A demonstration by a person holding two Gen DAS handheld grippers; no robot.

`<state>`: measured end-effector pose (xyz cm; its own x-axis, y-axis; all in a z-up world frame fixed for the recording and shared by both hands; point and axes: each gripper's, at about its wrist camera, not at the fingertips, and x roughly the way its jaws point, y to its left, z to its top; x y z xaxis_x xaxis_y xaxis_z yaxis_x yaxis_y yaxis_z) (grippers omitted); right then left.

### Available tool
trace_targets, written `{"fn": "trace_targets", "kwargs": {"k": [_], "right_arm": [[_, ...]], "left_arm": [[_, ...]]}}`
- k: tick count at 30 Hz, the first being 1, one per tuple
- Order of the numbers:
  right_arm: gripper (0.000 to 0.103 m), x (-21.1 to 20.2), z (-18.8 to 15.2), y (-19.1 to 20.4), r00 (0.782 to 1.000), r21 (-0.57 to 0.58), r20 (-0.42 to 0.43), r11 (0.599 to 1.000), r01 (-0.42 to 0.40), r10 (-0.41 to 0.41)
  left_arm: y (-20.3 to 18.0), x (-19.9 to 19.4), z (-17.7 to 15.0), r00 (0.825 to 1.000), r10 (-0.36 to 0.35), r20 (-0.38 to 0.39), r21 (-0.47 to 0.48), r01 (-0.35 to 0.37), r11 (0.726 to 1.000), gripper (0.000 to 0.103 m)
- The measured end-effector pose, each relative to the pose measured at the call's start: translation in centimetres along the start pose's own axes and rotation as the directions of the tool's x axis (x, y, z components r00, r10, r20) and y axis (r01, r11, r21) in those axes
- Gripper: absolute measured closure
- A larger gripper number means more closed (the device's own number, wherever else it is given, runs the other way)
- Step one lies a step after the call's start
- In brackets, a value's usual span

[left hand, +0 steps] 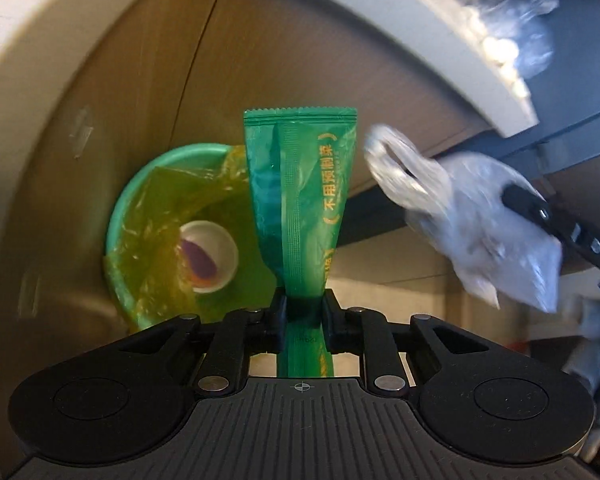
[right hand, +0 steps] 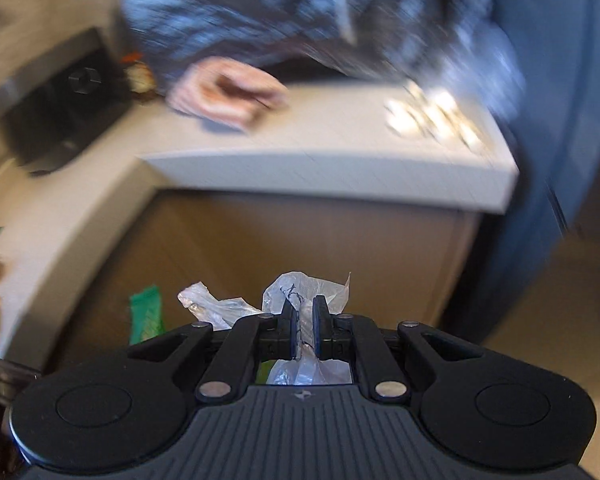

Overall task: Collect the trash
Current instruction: 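Carry packet and bag down to the green bin and open both grippers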

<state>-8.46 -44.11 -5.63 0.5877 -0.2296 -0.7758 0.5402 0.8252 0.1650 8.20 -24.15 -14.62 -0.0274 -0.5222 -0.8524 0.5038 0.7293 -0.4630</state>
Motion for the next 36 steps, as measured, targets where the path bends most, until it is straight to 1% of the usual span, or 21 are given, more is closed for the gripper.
{"fn": "trace_targets", "kwargs": {"k": [2,3,5,8,9,10,12,13,14,16,17,19,22,27,29,31,32,33,34,35,36], "right_arm": [[0.096,1.1,-0.7,-1.1,1.000,0.039,-0.027,0.999,0.009,-0.008],[0.096,1.6,-0.9,-1.5,0.999,0.051,-0.037,0.999,0.013,-0.011],[0.096,2.4,-1.1,-1.6,0.999,0.057,-0.052,0.998,0.015,-0.013],[0.096,3.5,-0.9,-1.2,0.998,0.044,-0.066,0.999,0.008,-0.005],[0.096,3.9,-0.8,-1.0,0.998,0.037,-0.070,0.999,0.007,-0.004],[0.096,4.0,-0.9,-0.9,0.997,0.030,-0.074,1.000,0.007,-0.005],[0.096,4.6,-0.8,-0.7,0.996,0.018,-0.085,1.000,0.007,-0.005],[0.096,4.8,-0.8,-0.6,0.996,0.009,-0.091,1.000,0.009,-0.009],[0.096,5.1,-0.9,-0.5,0.995,-0.001,-0.096,1.000,0.013,-0.013],[0.096,5.6,-1.0,-0.4,0.994,-0.018,-0.107,1.000,0.021,-0.022],[0.096,5.8,-1.1,-0.4,0.993,-0.023,-0.116,0.999,0.024,-0.027],[0.096,6.3,-1.3,-0.5,0.991,-0.024,-0.133,0.999,0.023,-0.026],[0.096,7.0,-1.8,-0.6,0.985,-0.010,-0.171,1.000,0.013,-0.014],[0.096,8.5,-2.4,0.1,0.971,0.006,-0.236,0.999,-0.047,0.047],[0.096,9.6,-2.4,0.9,0.963,0.008,-0.256,0.997,-0.082,0.081],[0.095,11.3,-2.4,1.7,0.956,0.006,-0.271,0.993,-0.119,0.116],[0.095,12.3,-2.5,2.1,0.947,0.012,-0.288,0.990,-0.141,0.138],[0.093,13.3,-2.5,2.5,0.938,0.025,-0.312,0.988,-0.152,0.153],[0.086,14.2,-2.5,2.8,0.928,0.040,-0.337,0.987,-0.157,0.162],[0.082,14.7,-2.4,3.2,0.922,0.045,-0.350,0.986,-0.161,0.166],[0.076,14.8,-2.3,3.6,0.922,0.036,-0.350,0.986,-0.161,0.163]], "left_arm": [[0.0,1.4,0.6,1.000,0.028,0.005,0.000,-0.028,1.000,0.082],[0.1,2.1,0.9,1.000,0.024,0.020,-0.008,-0.023,1.000,0.082],[0.8,2.6,1.4,0.998,0.024,0.064,-0.039,-0.022,0.999,0.082],[1.3,2.7,2.6,0.986,0.067,0.149,-0.029,-0.064,0.998,0.082],[1.3,2.7,2.9,0.978,0.085,0.190,-0.023,-0.082,0.996,0.082],[1.2,2.6,3.0,0.965,0.097,0.243,-0.025,-0.094,0.995,0.082],[1.4,2.7,3.0,0.927,0.092,0.363,-0.034,-0.086,0.996,0.080],[1.5,3.0,3.1,0.917,0.085,0.389,-0.028,-0.080,0.996,0.080],[1.6,3.6,3.4,0.925,0.080,0.371,-0.025,-0.076,0.997,0.079],[1.8,4.7,3.8,0.948,0.080,0.307,-0.037,-0.072,0.997,0.079],[1.9,5.0,3.8,0.954,0.073,0.291,-0.042,-0.063,0.997,0.078],[2.1,5.1,4.1,0.960,0.068,0.270,-0.048,-0.057,0.997,0.078],[2.2,4.5,4.4,0.968,0.060,0.243,-0.085,-0.040,0.996,0.078],[2.4,0.9,4.8,0.968,0.055,0.245,-0.157,-0.017,0.988,0.078],[2.6,-1.2,5.0,0.961,0.034,0.274,-0.163,0.012,0.986,0.078],[1.8,-3.3,4.7,0.944,0.030,0.328,-0.153,0.022,0.988,0.078],[1.6,-4.6,4.5,0.934,0.026,0.357,-0.147,0.028,0.989,0.078],[1.3,-5.7,4.1,0.924,0.022,0.381,-0.142,0.035,0.989,0.078],[1.2,-6.6,4.0,0.916,0.018,0.400,-0.137,0.040,0.990,0.078],[1.1,-8.2,3.9,0.907,0.018,0.422,-0.130,0.041,0.991,0.078],[1.2,-9.6,3.6,0.892,0.019,0.451,-0.118,0.039,0.992,0.078]]}}
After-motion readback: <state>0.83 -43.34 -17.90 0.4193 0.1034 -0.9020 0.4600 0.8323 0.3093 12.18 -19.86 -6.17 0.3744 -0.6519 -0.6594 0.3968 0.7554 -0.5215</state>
